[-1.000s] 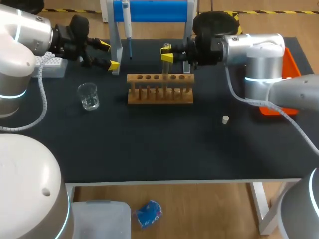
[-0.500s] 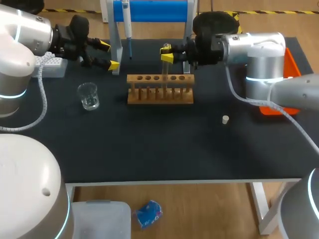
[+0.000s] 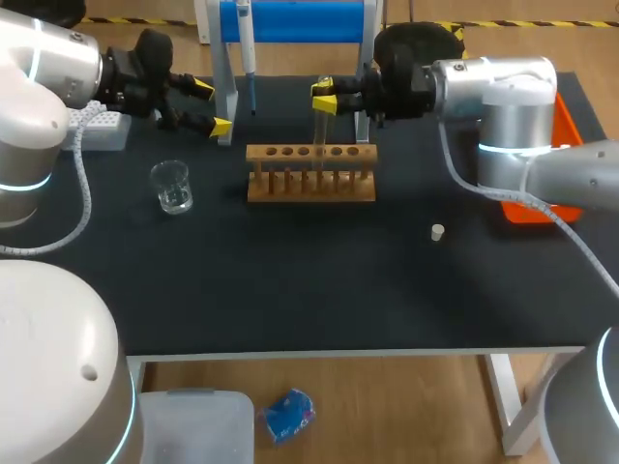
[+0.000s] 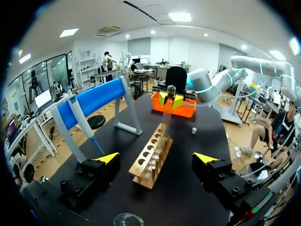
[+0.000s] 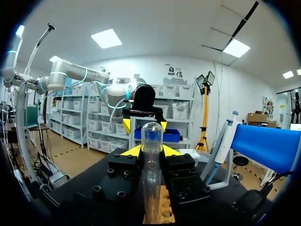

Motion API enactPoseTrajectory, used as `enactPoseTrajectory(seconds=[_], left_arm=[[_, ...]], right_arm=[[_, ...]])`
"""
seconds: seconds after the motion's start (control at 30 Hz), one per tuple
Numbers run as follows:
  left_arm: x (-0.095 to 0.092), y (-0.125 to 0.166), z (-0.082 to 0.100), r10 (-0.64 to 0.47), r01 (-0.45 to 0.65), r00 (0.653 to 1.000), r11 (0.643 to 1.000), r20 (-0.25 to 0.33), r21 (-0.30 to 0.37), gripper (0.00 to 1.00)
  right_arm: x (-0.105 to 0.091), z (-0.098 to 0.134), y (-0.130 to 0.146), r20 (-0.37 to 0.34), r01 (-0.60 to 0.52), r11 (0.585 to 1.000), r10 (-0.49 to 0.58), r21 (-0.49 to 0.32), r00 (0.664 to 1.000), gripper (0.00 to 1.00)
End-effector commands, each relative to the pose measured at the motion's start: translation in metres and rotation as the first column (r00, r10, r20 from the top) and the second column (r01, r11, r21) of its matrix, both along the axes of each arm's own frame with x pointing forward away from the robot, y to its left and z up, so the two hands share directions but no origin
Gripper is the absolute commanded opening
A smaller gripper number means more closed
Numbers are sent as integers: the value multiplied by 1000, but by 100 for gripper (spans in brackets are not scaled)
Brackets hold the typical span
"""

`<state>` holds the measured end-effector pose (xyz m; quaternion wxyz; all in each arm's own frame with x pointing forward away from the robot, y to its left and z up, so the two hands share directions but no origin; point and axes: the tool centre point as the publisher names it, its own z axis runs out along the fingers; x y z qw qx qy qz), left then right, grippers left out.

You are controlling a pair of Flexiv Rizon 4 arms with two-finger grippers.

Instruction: Invert the test tube, pick up the pipette, mount the tip to pipette, aspirate from beaker and dispense into the tube, eject the tip, return the pipette, and cap with the stopper.

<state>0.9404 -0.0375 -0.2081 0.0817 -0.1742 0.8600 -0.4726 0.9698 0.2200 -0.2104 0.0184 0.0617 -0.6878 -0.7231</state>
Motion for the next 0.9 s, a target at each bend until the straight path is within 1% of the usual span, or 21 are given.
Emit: enactPoseTrajectory(seconds=[0.03, 0.2, 0.27, 0.33, 0.37, 0.77, 0.8, 0.83, 0.87, 0.9], left_arm=[[0, 1, 1, -4, 4, 1000, 1000, -4, 1, 100], [0, 1, 1, -4, 4, 1000, 1000, -4, 1, 100], [0, 1, 1, -4, 4, 1000, 1000, -4, 1, 100], [0, 1, 1, -4, 4, 1000, 1000, -4, 1, 100], [0, 1, 1, -4, 4, 1000, 1000, -4, 1, 100], [0, 1, 1, -4, 4, 1000, 1000, -4, 1, 100], [0, 1, 1, -4, 4, 1000, 1000, -4, 1, 100], [0, 1, 1, -4, 4, 1000, 1000, -4, 1, 100], [0, 1, 1, -4, 4, 1000, 1000, -4, 1, 100], [0, 1, 1, -4, 4, 1000, 1000, -4, 1, 100]], right_arm=[[-4, 6, -2, -1, 2, 1000, -2, -7, 1000, 0], [-8, 12, -3, -16, 5, 1000, -5, -23, 1000, 0], [-9, 16, -3, -25, 16, 998, -17, -62, 1000, 0], [-9, 22, -4, -50, 38, 993, -44, -110, 998, 0], [-8, 26, -6, -61, 45, 992, -52, -115, 997, 0], [-8, 26, -6, -61, 45, 992, -52, -115, 997, 0], [-6, 26, -10, -128, 52, 992, -67, -117, 989, 0], [-2, 27, -14, -221, 62, 993, -84, -104, 972, 0], [0, 28, -17, -336, 55, 994, -83, -93, 938, 0], [1, 32, -20, -424, 57, 996, -79, -64, 902, 0]])
